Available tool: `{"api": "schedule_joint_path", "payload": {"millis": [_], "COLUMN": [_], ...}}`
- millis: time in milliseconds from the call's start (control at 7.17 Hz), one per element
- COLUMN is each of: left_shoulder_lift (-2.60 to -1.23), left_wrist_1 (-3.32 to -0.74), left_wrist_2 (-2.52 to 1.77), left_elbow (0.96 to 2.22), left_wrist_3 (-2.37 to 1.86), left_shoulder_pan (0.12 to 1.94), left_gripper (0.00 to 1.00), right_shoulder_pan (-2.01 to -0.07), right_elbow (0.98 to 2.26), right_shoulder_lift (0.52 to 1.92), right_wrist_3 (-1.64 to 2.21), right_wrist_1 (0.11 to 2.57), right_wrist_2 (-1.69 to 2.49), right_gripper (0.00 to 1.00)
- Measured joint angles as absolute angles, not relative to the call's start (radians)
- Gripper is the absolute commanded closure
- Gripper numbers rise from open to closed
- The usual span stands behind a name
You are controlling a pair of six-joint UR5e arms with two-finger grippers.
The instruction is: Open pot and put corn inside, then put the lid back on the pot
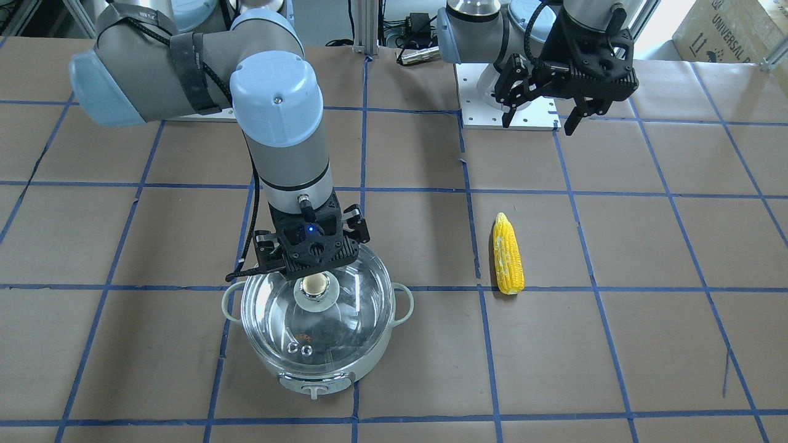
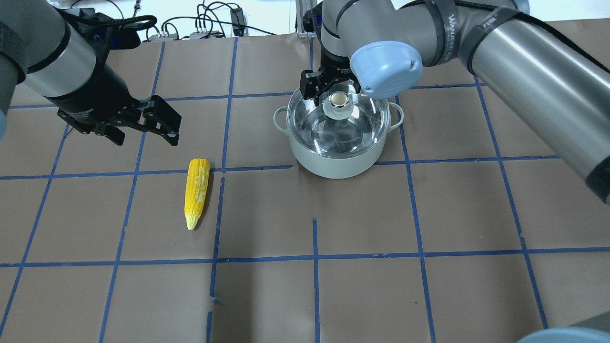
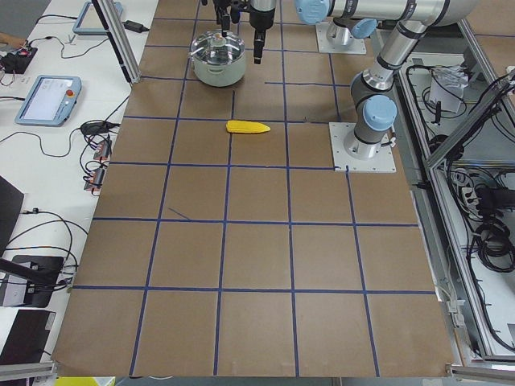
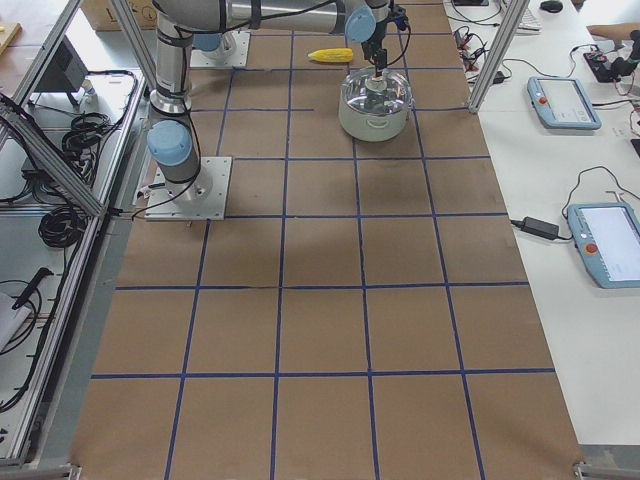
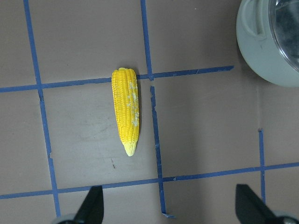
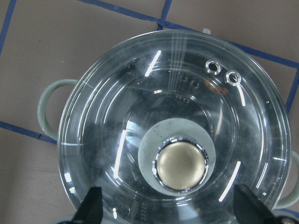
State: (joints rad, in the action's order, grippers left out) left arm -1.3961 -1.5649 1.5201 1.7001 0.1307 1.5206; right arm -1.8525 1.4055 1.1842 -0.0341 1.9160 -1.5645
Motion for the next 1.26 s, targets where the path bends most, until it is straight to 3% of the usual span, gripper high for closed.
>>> {"api": "schedule_joint_path", "payload": {"millis": [558, 977, 1256], "left_shoulder_lift": [-1.377, -1.486, -1.51], "left_wrist_1": [-1.549, -1.569, -1.585], "left_wrist_2": [1.518, 1.519, 1.516], "left_elbow": [1.73, 1.589, 1.568], "left_wrist_3": [0.131, 0.131, 0.129], "left_shoulder_pan": [1.512, 1.516, 1.527], "left_gripper": [0.0, 0.0, 0.0], "right_shoulder_pan": [-1.846, -1.844, -1.844], "right_elbow": [1.387, 1.389, 1.391], "right_shoulder_lift": [1.151, 1.145, 1.134], "right_wrist_3": [0.053, 0.147, 0.179], "right_wrist_1": [1.939, 1.942, 1.95], "right_wrist_2": [-1.577, -1.578, -1.578], "right_gripper": [0.0, 0.0, 0.0]}}
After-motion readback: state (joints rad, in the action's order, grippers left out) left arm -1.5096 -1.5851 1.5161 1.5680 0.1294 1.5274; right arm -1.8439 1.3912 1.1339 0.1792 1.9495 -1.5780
